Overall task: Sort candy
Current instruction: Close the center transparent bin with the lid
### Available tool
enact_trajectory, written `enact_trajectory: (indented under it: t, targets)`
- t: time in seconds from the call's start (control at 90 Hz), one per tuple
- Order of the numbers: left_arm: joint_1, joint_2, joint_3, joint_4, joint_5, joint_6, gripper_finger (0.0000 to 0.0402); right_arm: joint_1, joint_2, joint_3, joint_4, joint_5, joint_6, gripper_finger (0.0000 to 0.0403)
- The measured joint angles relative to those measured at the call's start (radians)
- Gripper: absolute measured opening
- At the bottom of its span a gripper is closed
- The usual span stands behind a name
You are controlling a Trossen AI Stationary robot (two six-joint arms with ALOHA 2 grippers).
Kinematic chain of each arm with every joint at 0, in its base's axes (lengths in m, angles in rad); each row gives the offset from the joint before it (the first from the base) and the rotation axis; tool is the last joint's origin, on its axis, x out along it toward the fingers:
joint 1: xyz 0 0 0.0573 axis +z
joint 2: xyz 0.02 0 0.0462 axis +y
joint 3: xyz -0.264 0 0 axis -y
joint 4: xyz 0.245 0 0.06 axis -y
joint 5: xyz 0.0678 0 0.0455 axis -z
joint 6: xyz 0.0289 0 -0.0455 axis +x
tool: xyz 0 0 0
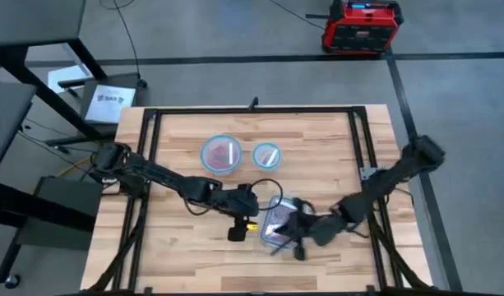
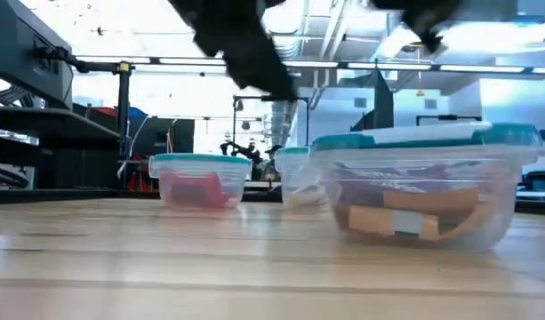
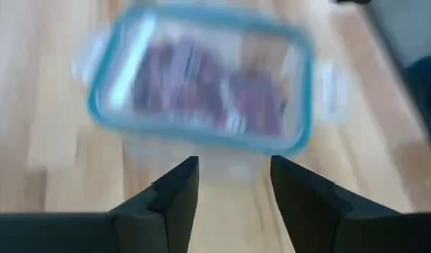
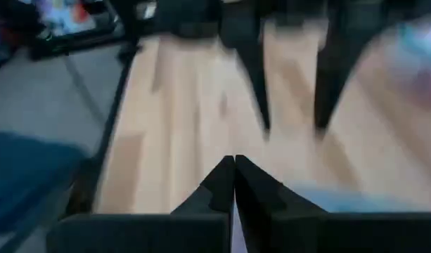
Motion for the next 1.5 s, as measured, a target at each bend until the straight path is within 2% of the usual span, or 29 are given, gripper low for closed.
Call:
enact_trajectory:
  t: [0.122, 0.222, 0.333, 0.444, 0.6, 0.867, 0.944, 1.078, 1.2, 1.5]
  targets:
    - [0.021, 0.049, 0.010, 0.212, 0.078, 0.059, 0.0164, 0.122, -0.076, 0.001, -0.222, 0.147, 0.253, 0.0000]
    - [0.041, 0.131, 0.054, 0.270, 0.104, 0.060, 0.0164, 0.218, -0.071, -0.018, -0.396, 0.262, 0.496, 0.0000]
    - [0.057, 0.217, 0.119, 0.275, 0.113, 0.091, 0.0164, 0.282, -0.026, -0.024, -0.489, 0.295, 0.706, 0.0000]
    - [0.065, 0.297, 0.173, 0.284, 0.161, 0.091, 0.0164, 0.300, 0.047, -0.031, -0.529, 0.283, 0.792, 0.0000]
    - [0.071, 0.383, 0.197, 0.272, 0.175, 0.094, 0.0164, 0.289, 0.112, -0.029, -0.517, 0.274, 0.816, 0.0000]
    - [0.083, 0.415, 0.196, 0.266, 0.184, 0.077, 0.0164, 0.251, 0.151, -0.029, -0.503, 0.217, 0.797, 0.0000]
    - [0.083, 0.415, 0.195, 0.263, 0.183, 0.082, 0.0164, 0.228, 0.151, -0.029, -0.488, 0.163, 0.757, 0.0000]
    - [0.083, 0.415, 0.195, 0.256, 0.184, 0.103, 0.0164, 0.195, 0.151, -0.028, -0.447, 0.146, 0.686, 0.0000]
    - [0.083, 0.415, 0.194, 0.256, 0.184, 0.115, 0.0164, 0.151, 0.157, -0.040, -0.411, 0.080, 0.646, 0.0000]
    - [0.088, 0.419, 0.193, 0.254, 0.189, 0.133, 0.0164, 0.059, 0.180, -0.057, -0.305, 0.058, 0.504, 0.0000]
